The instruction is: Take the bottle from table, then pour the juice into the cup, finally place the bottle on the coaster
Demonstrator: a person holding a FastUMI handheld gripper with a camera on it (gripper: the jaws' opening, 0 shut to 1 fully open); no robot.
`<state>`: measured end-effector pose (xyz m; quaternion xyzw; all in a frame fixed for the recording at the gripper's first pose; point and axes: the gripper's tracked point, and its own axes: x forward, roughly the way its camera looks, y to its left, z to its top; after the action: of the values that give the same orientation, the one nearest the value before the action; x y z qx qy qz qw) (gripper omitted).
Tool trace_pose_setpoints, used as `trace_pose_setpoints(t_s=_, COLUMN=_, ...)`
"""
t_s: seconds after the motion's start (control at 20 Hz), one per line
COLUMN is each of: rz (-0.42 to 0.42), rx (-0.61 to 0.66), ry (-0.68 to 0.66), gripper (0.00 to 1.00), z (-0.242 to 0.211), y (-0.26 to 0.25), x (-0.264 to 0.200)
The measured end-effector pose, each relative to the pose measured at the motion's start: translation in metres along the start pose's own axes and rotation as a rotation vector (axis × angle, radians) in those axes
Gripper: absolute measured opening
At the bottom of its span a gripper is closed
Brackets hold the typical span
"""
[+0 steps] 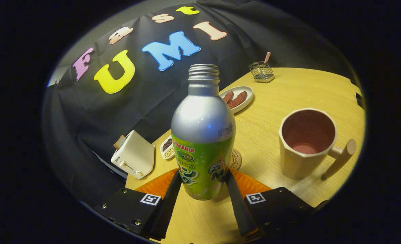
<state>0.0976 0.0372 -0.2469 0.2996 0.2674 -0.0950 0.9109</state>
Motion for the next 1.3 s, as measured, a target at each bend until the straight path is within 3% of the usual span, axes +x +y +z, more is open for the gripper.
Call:
trace_pose_setpoints(t_s=0.75, rz=-0.101, rx=-0.169, ry=-0.039, gripper=0.76, z=0.014, y=-0.015, x=0.051)
trace_pose_setpoints(t_s=1.05, rz=-0.098, rx=-0.238, ry=-0.052, gripper=0.76, z=0.021, y=-0.016, x=0.068)
trace_pose_setpoints(t_s=1.3, rz=-0.100, rx=-0.369, ry=-0.063, gripper=0.77, z=0.019, y=-0.020, x=0.072)
